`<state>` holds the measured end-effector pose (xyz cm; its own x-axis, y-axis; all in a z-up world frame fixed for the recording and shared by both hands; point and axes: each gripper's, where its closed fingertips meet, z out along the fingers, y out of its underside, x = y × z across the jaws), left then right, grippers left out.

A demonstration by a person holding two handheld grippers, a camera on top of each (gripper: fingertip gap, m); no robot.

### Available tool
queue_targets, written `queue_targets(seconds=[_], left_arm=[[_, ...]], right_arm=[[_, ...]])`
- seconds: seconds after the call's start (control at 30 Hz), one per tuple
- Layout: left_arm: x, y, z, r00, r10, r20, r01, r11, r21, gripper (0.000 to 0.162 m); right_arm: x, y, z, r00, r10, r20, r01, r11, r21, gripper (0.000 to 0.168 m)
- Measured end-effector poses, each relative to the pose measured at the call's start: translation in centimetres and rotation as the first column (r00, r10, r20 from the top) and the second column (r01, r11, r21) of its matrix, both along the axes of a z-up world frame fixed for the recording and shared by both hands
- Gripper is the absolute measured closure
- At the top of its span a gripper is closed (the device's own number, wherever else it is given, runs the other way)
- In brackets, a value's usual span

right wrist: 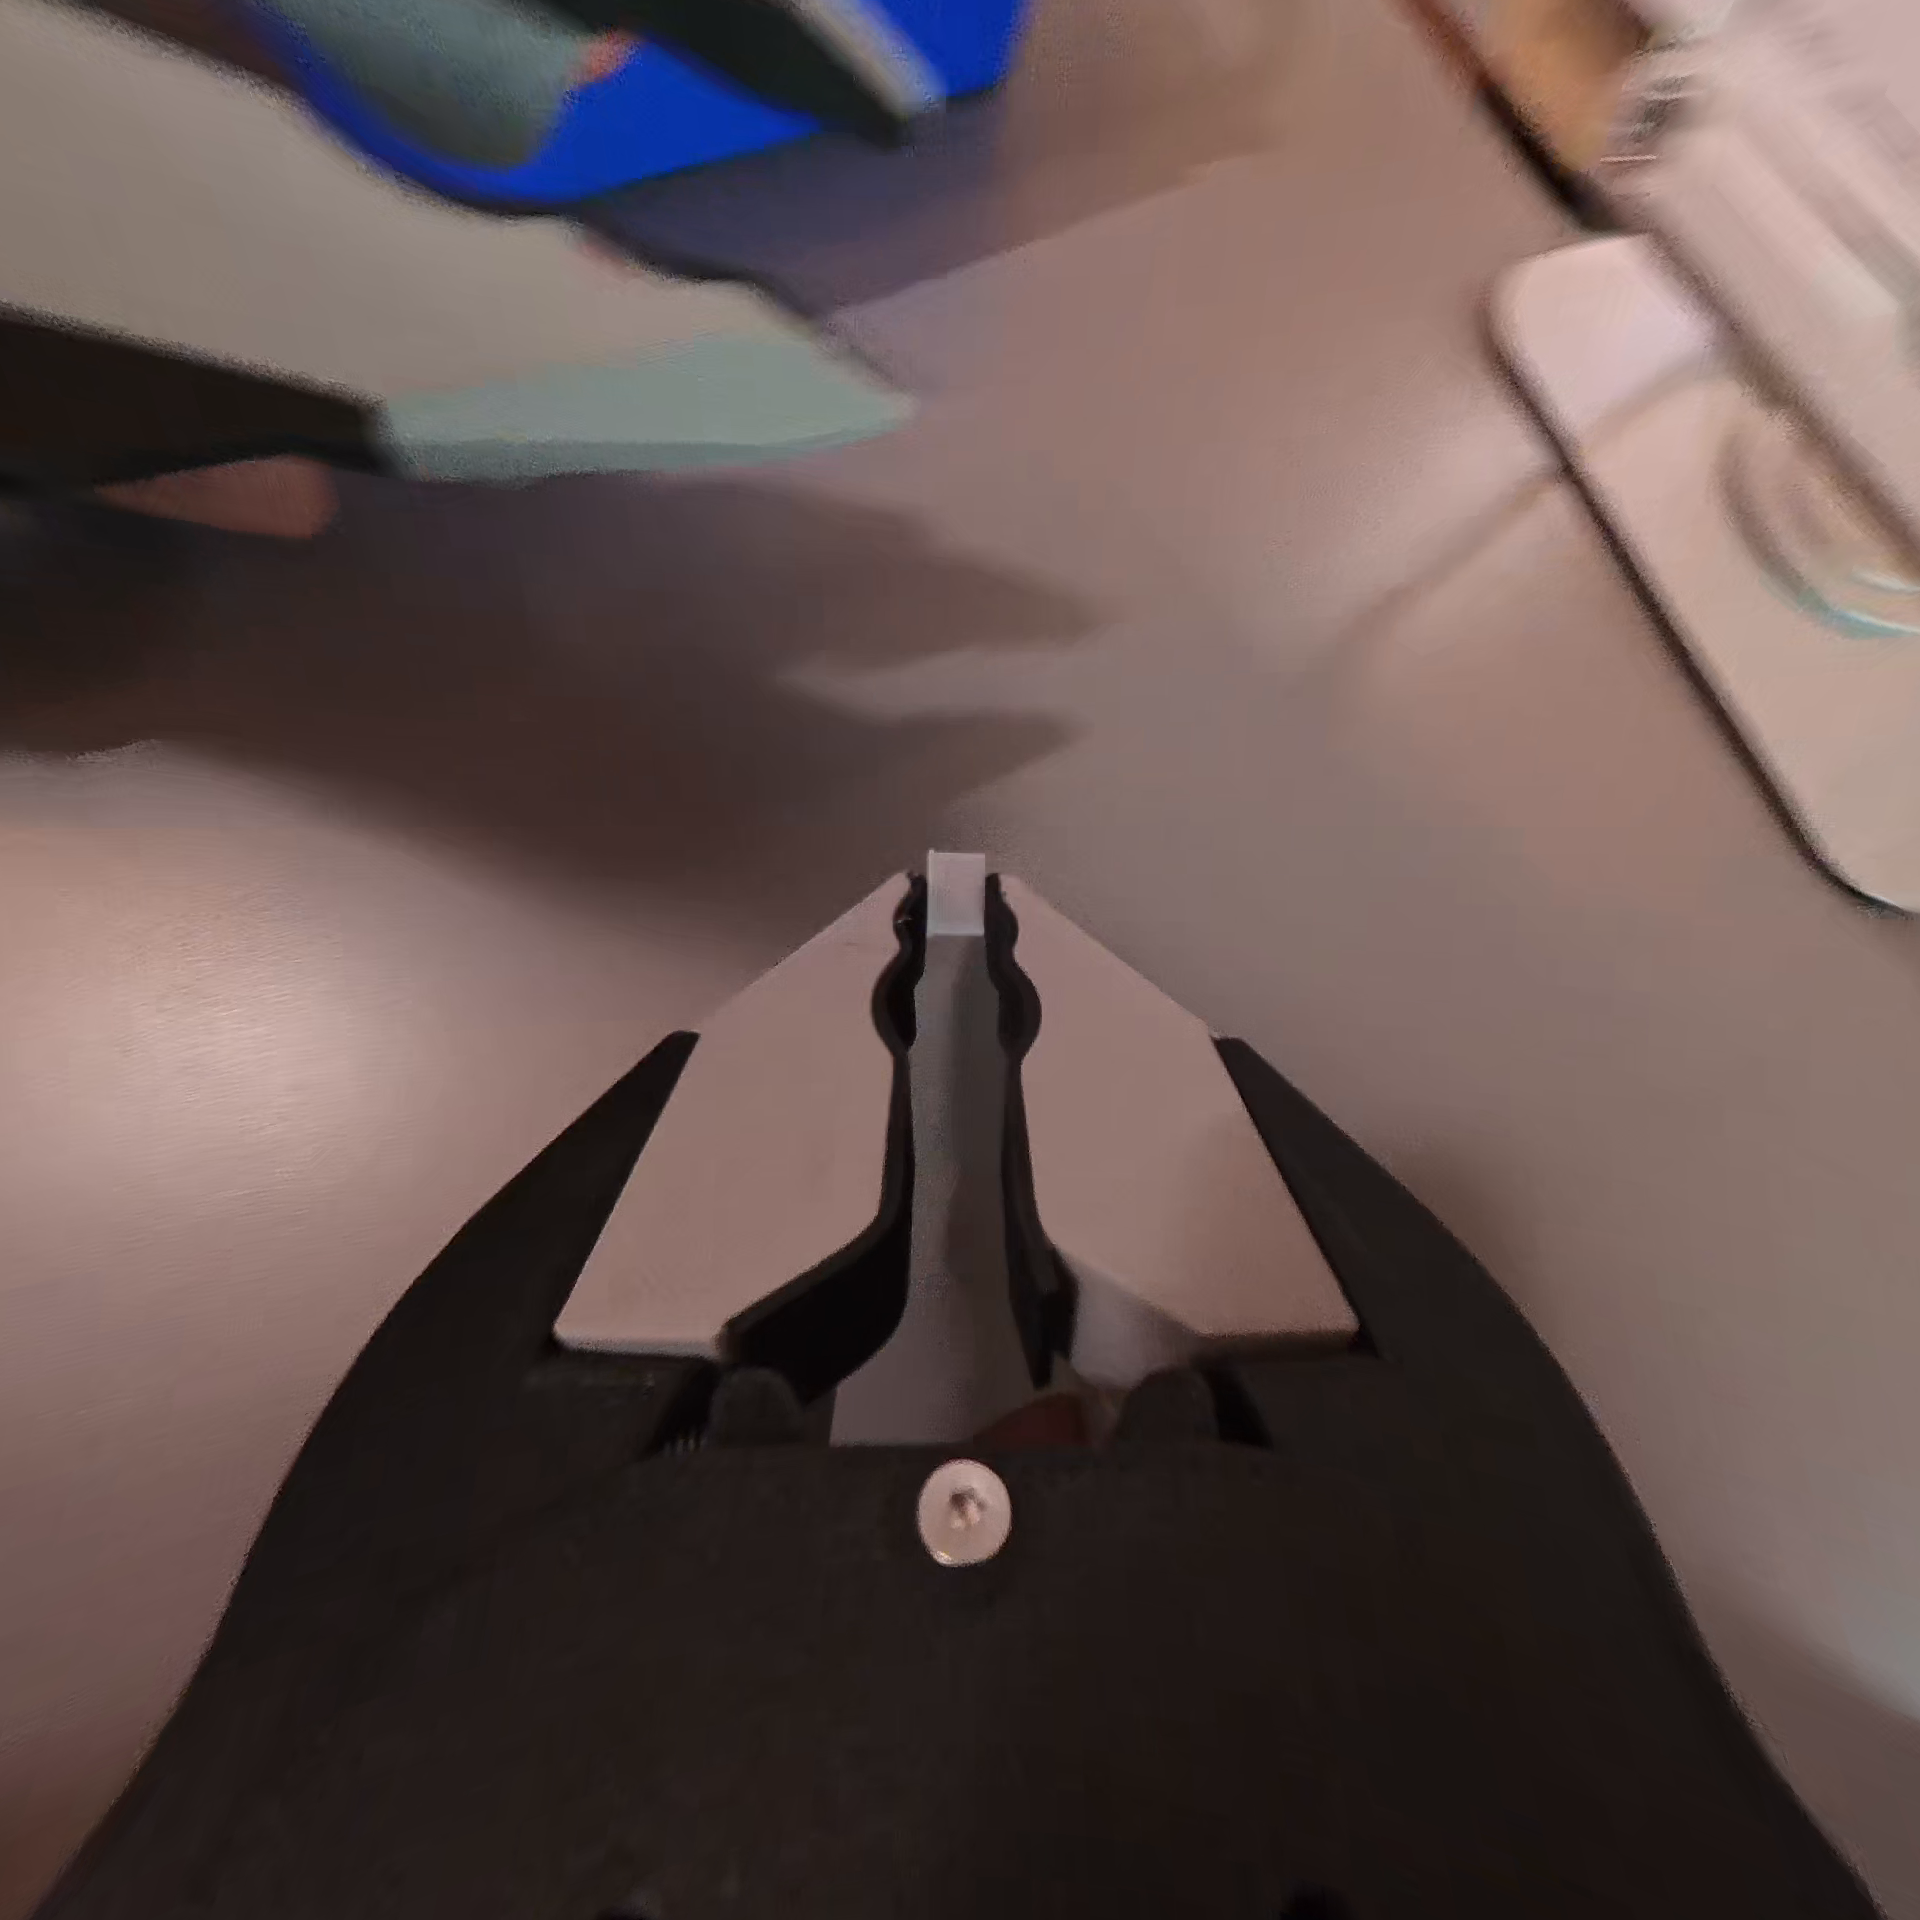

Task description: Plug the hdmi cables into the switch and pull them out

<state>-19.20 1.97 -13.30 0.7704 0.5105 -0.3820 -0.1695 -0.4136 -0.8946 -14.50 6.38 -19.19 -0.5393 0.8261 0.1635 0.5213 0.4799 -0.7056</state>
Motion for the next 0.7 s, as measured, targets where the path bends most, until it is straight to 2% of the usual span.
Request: queue_targets(seconds=[0.13,0.23,0.33,0.43,0.5,0.53,0.7], left_arm=[[0.1,0.1,-0.2,1.000,-0.004,-0.005,0.004,1.000,-0.012,0.133],[0.1,0.2,-0.4,1.000,-0.009,-0.002,0.009,1.000,-0.020,0.133],[0.2,0.3,-0.6,1.000,-0.012,0.003,0.012,1.000,-0.024,0.133],[0.3,0.4,-0.7,1.000,-0.020,0.006,0.020,0.999,-0.030,0.132],[0.5,0.5,-0.8,1.000,-0.025,0.004,0.025,0.999,-0.036,0.132],[0.5,0.5,-0.9,1.000,-0.026,0.004,0.026,0.999,-0.041,0.132],[0.4,0.5,-1.3,1.000,-0.025,0.006,0.025,0.998,-0.055,0.132]], right_arm=[[-2.2,9.2,2.3,0.963,-0.264,-0.046,0.264,0.965,0.000,0.160],[-2.5,16.3,1.6,0.894,-0.445,-0.050,0.448,0.889,0.091,0.160],[-1.5,21.0,-0.1,0.829,-0.558,-0.019,0.553,0.816,0.165,0.160],[-0.6,22.6,-2.4,0.792,-0.606,0.071,0.592,0.792,0.147,0.160],[-0.6,22.6,-2.1,0.791,-0.606,0.078,0.599,0.795,0.097,0.157],[-0.5,22.7,-1.6,0.789,-0.611,0.065,0.605,0.791,0.093,0.151],[-0.6,22.0,4.4,0.779,-0.613,-0.133,0.611,0.789,-0.058,0.150]])
